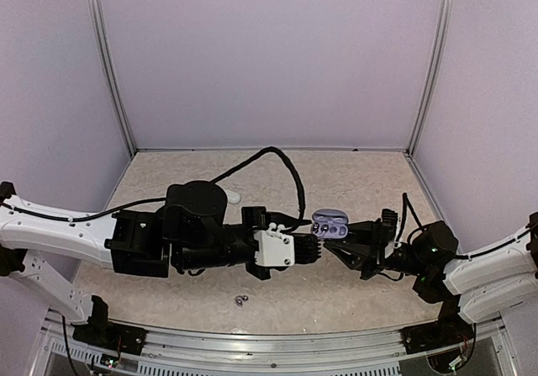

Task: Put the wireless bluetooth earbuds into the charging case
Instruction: Adjust the left earbud in the left side groove of the charging case.

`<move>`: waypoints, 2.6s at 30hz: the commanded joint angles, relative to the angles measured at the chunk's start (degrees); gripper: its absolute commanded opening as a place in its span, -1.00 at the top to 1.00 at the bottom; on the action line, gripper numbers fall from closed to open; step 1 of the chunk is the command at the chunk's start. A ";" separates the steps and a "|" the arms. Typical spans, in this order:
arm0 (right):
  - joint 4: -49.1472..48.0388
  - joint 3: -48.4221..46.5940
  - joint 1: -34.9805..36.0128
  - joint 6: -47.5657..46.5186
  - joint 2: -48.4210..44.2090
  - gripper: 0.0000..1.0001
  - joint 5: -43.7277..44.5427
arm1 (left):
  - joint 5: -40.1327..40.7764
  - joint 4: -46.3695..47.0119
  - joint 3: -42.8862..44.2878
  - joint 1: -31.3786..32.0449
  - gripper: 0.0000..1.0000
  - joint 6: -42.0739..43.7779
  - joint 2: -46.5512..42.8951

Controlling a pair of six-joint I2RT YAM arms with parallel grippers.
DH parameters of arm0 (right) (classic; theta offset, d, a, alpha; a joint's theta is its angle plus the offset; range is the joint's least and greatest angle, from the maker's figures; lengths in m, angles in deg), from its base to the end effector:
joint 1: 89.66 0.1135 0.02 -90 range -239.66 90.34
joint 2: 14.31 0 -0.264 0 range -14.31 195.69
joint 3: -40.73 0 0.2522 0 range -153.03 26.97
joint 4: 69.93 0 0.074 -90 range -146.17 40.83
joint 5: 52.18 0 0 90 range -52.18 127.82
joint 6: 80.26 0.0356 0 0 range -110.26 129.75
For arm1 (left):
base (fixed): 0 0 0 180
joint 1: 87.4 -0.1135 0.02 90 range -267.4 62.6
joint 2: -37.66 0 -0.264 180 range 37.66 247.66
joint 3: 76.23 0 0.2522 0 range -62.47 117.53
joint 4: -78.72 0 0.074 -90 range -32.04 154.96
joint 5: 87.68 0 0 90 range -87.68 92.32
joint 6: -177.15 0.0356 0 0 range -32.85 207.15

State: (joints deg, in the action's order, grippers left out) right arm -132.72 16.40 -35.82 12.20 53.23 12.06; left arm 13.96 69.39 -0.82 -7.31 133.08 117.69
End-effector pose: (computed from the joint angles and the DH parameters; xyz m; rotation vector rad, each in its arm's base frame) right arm 0.1072 0.1729 0.2203 -0.9295 0.9746 1.1148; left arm 0.0641 -0.3252 0.3270 1.5473 0.9499 -0.2393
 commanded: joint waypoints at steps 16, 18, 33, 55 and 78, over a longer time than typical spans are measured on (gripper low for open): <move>-2.94 -1.39 0.60 0.96 1.71 1.00 -1.30 | -2.40 -0.94 3.47 -0.72 0.31 3.18 3.26; -2.91 -1.30 0.65 0.85 1.58 1.00 -1.31 | -2.48 -1.20 3.47 -0.96 0.32 3.04 3.45; -2.46 -1.44 0.81 0.40 1.28 1.00 -2.20 | -4.43 -1.65 3.53 -2.92 0.41 1.54 3.65; -1.82 -1.53 0.89 -0.07 0.31 1.00 -1.97 | -7.99 -8.86 5.89 -3.79 0.55 -0.55 5.74; -1.51 -1.59 1.09 -0.66 -0.48 1.00 -4.76 | -21.78 -16.97 9.81 -8.67 0.67 -5.73 6.37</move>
State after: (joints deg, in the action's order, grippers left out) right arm -131.59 16.29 -35.67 11.92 54.35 9.55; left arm -4.29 55.57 7.68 -15.55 128.58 122.50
